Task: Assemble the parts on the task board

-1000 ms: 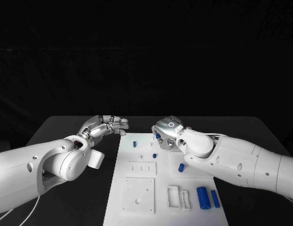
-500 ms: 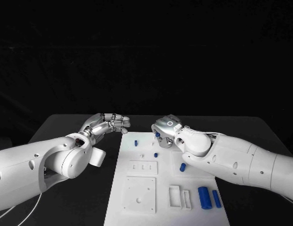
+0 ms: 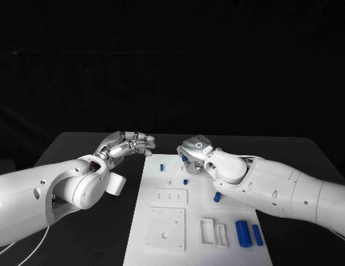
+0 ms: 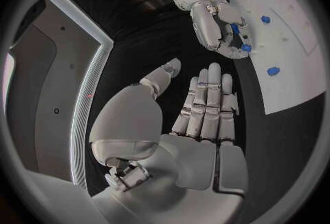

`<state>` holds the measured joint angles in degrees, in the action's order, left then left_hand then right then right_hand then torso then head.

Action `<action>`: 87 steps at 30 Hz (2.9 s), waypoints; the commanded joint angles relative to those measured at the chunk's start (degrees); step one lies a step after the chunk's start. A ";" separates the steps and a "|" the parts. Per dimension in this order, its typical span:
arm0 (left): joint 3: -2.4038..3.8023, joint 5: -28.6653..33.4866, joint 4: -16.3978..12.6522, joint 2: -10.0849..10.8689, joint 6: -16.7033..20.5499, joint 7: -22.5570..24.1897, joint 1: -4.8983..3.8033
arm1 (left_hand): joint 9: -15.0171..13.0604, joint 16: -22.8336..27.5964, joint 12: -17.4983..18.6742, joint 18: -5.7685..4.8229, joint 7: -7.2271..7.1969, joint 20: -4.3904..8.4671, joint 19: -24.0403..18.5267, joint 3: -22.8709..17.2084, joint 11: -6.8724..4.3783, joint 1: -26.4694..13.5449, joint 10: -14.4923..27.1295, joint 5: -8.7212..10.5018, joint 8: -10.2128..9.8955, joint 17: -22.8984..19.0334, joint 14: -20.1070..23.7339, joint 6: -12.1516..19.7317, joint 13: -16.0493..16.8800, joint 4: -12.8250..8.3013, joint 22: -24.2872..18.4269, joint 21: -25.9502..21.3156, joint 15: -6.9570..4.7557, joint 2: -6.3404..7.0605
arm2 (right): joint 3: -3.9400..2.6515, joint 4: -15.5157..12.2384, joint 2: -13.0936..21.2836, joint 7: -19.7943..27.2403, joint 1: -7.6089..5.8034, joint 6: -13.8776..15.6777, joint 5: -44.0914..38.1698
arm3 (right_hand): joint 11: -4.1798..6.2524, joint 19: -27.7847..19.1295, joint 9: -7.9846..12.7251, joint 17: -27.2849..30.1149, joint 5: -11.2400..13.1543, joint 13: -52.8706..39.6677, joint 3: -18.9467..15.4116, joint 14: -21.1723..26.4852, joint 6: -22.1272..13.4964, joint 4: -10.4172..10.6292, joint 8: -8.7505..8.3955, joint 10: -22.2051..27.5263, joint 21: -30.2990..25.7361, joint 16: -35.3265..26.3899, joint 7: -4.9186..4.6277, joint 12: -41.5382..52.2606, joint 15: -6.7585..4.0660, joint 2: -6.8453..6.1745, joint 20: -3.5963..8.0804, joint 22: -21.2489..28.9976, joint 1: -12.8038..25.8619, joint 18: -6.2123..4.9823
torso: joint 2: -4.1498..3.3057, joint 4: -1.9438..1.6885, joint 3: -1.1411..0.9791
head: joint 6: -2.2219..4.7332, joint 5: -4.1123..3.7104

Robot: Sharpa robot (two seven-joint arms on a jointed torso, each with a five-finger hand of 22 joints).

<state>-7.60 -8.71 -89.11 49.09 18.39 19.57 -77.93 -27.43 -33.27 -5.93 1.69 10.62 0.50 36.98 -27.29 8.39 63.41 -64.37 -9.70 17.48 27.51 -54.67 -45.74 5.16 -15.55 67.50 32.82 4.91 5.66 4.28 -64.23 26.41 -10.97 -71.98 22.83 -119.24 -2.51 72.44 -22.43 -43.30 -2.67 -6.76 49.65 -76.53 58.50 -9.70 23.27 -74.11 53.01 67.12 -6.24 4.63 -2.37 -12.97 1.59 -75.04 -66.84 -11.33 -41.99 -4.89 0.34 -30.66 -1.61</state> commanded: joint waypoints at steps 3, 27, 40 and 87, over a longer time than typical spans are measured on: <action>0.06 -0.82 -0.39 -0.10 -0.49 0.28 -0.29 | 0.08 -0.19 0.27 -0.50 0.14 0.13 0.35 0.01 0.14 0.46 0.42 0.37 -0.19 -0.09 0.24 0.18 -0.06 -0.45 0.10 -0.26 0.19 0.18 | -0.02 0.37 -0.22 0.65 -0.13 -0.25 -0.07 | -0.96 0.29 0.03 0.06 -0.13 -0.05 0.12 0.90 0.26 0.41 0.30 -1.33 0.41 0.36 -0.03 0.20 -0.60 0.14 0.87 -1.14 -0.51 -3.67 | -0.34 -0.39 0.20 | -0.04 -0.07; 0.05 -1.43 -0.17 -0.62 -0.51 0.12 -0.79 | 0.08 -0.18 0.35 -0.52 0.16 0.10 0.36 0.02 0.14 0.36 0.42 0.43 -0.22 -0.11 0.28 0.18 -0.07 -0.44 0.13 -0.28 0.23 0.22 | -0.03 1.18 -0.26 1.35 -0.41 -1.20 1.11 | -0.95 0.26 0.03 0.15 -0.13 -0.04 0.14 0.95 0.23 0.54 0.26 -1.35 0.55 0.45 -0.04 0.08 -0.61 -0.02 0.91 -1.12 -0.69 -3.67 | -0.84 -0.27 0.43 | -0.59 -0.03; 0.04 -1.35 -0.02 -0.67 -0.45 0.16 -0.79 | 0.08 -0.18 0.40 -0.52 0.17 0.09 0.36 0.00 0.15 0.33 0.44 0.44 -0.24 -0.12 0.29 0.20 -0.08 -0.43 0.15 -0.29 0.24 0.21 | -0.02 1.66 -0.40 1.87 -0.41 -2.05 1.96 | -1.04 0.03 0.07 0.33 -0.13 0.01 0.29 1.07 0.03 0.86 0.12 -1.23 0.61 0.47 -0.13 -0.15 -0.52 -0.41 0.85 -1.06 -0.79 -3.67 | -0.80 -0.40 0.44 | -0.85 -0.11; 0.04 -1.31 0.63 -0.33 -0.07 0.06 -0.79 | 0.09 -0.18 0.64 -0.50 0.21 0.08 0.35 -0.07 0.18 0.41 0.59 0.43 -0.34 -0.15 0.35 0.30 -0.13 -0.56 0.20 -0.33 0.25 0.37 | -1.27 -3.04 3.08 2.11 -0.90 2.15 7.59 | -3.87 -2.03 1.03 2.11 -0.15 2.18 -7.68 2.38 -7.54 -0.83 -3.32 7.86 -0.39 0.28 -3.24 -0.86 2.22 -4.31 -0.27 -0.58 3.15 -3.67 | -0.90 -0.20 0.51 | -0.32 -0.04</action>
<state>-7.62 -9.89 -88.46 48.75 18.44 19.23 -78.60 -27.43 -33.27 -5.50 1.69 10.62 0.50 36.98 -27.43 8.59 63.41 -64.17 -9.49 17.48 27.44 -54.46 -45.74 5.08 -15.69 67.61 32.82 5.12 5.66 3.24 -66.65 29.10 -9.35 -72.55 23.43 -113.36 -6.44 70.69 -21.31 -41.27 -3.12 -4.65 42.29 -74.12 51.32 -10.59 20.24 -66.63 52.85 67.34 -9.52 3.77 -0.50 -17.42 1.44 -75.03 -64.17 -10.12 -42.95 -5.19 0.87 -31.18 -1.59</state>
